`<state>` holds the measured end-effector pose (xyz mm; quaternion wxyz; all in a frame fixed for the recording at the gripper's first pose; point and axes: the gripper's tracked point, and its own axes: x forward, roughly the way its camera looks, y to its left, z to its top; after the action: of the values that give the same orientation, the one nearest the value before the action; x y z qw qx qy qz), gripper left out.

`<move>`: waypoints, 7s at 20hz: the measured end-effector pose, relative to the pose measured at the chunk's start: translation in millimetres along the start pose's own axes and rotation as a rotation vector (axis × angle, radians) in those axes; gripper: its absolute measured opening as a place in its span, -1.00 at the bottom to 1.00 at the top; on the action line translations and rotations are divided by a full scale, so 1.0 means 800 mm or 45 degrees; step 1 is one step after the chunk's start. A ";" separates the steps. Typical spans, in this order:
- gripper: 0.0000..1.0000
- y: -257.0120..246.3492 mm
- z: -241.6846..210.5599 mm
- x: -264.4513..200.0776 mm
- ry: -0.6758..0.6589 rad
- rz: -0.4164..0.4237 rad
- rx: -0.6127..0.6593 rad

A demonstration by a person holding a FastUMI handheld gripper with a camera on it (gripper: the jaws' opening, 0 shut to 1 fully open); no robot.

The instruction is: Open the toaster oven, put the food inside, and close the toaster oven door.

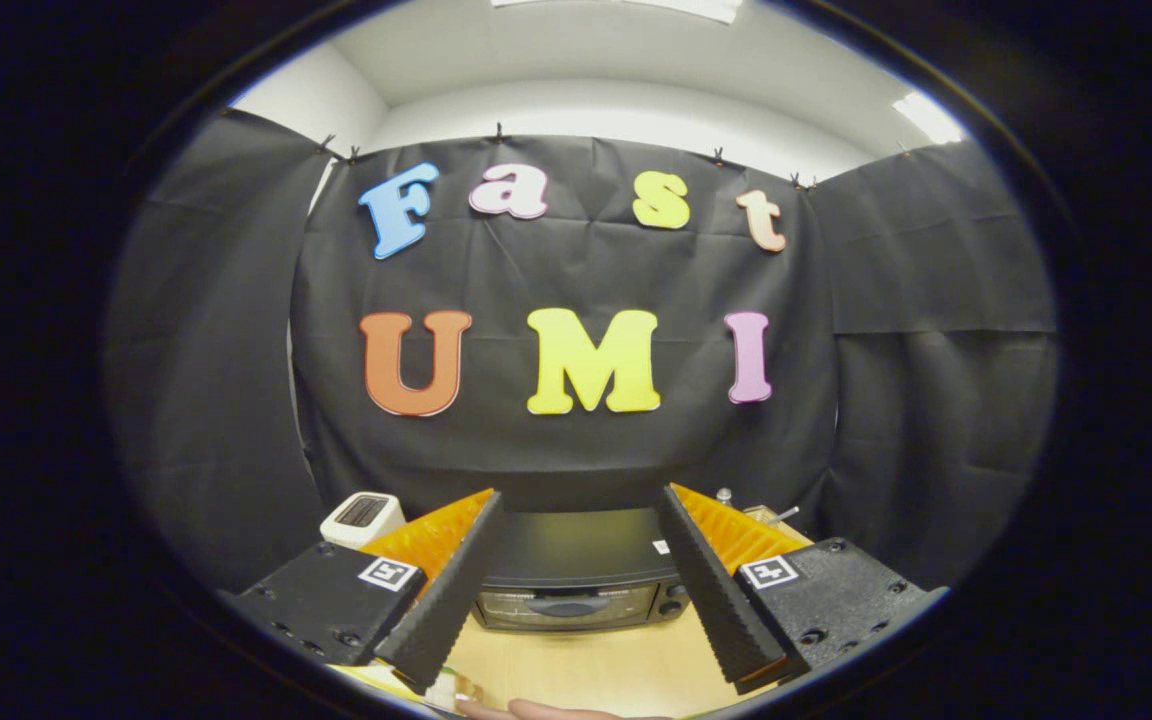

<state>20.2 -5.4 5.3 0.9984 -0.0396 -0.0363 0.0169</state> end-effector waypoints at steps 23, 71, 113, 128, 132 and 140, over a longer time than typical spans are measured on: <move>1.00 0.023 -0.146 0.138 0.160 0.050 -0.049; 1.00 -0.004 -0.462 0.058 0.563 0.100 0.012; -0.13 0.182 -0.462 -0.046 1.465 1.042 0.663; -0.18 0.134 -0.353 -0.007 1.064 1.067 0.965; -0.18 0.115 -0.345 0.023 0.951 0.982 1.105; -0.18 0.065 -0.379 0.113 0.894 0.685 1.446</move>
<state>131.4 26.6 -293.8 0.7789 0.4752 0.3121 0.2648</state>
